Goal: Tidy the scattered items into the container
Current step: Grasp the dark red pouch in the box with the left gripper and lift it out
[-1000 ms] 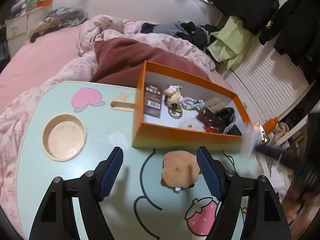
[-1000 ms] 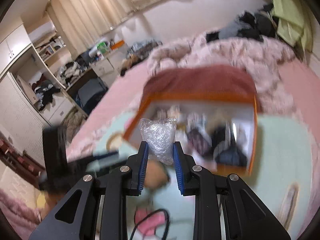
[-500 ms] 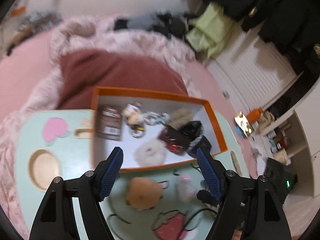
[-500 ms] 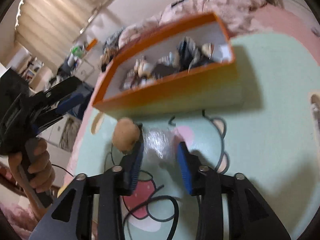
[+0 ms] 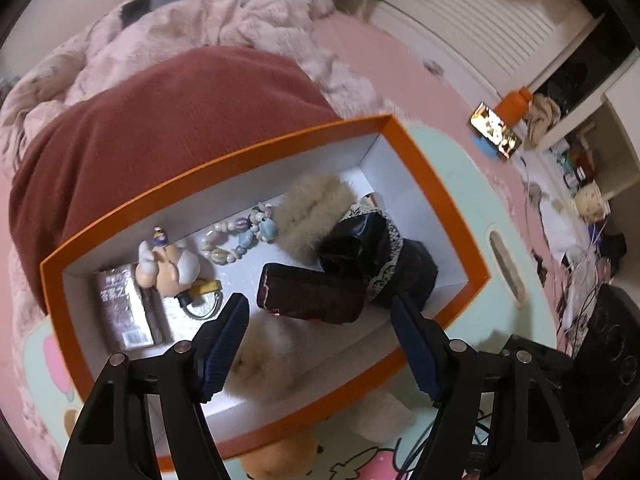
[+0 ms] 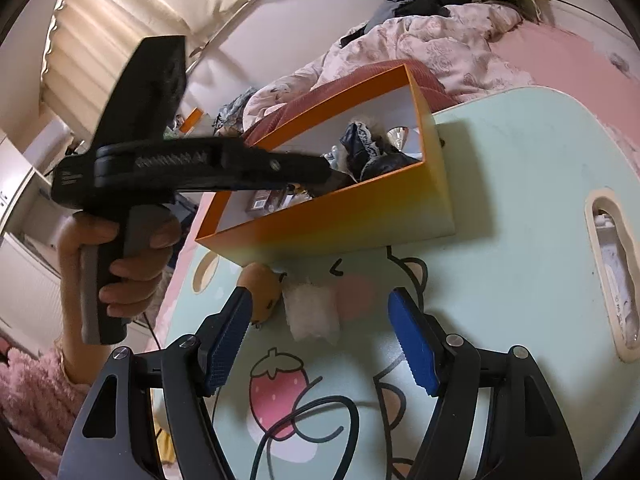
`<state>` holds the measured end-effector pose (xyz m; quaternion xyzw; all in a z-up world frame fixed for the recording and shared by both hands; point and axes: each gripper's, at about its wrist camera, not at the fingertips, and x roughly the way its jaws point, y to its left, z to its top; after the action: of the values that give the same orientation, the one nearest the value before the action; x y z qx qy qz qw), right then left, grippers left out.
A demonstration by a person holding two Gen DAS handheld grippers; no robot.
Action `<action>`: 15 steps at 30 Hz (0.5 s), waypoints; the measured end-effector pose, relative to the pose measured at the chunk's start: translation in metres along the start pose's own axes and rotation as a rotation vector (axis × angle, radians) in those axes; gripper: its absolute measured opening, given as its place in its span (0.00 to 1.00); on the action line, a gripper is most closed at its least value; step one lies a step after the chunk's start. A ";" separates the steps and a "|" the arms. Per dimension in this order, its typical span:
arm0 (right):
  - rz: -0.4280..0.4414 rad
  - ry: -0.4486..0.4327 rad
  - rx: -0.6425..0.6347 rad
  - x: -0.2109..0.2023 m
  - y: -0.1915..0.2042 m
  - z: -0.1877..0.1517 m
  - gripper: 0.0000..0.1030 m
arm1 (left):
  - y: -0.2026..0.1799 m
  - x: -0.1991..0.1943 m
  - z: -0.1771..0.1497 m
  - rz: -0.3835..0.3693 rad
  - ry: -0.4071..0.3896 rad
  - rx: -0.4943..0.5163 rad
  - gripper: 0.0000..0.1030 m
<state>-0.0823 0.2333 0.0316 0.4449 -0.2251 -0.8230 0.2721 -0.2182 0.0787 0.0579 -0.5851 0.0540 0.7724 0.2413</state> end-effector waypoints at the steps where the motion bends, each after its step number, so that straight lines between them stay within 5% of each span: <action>1: 0.003 0.002 0.003 0.001 -0.002 0.001 0.69 | 0.001 0.003 0.003 -0.005 0.011 -0.003 0.71; 7: 0.029 0.024 0.025 0.007 -0.008 0.001 0.69 | 0.011 0.032 0.005 -0.037 0.054 -0.020 0.63; 11: 0.040 0.034 0.032 0.007 -0.007 -0.001 0.69 | 0.018 0.024 0.002 -0.046 -0.013 -0.042 0.63; 15: 0.029 0.036 0.020 0.005 -0.004 -0.003 0.69 | 0.021 -0.016 -0.004 -0.051 -0.166 -0.042 0.63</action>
<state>-0.0830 0.2327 0.0243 0.4591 -0.2349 -0.8084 0.2836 -0.2209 0.0540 0.0671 -0.5253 0.0029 0.8127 0.2522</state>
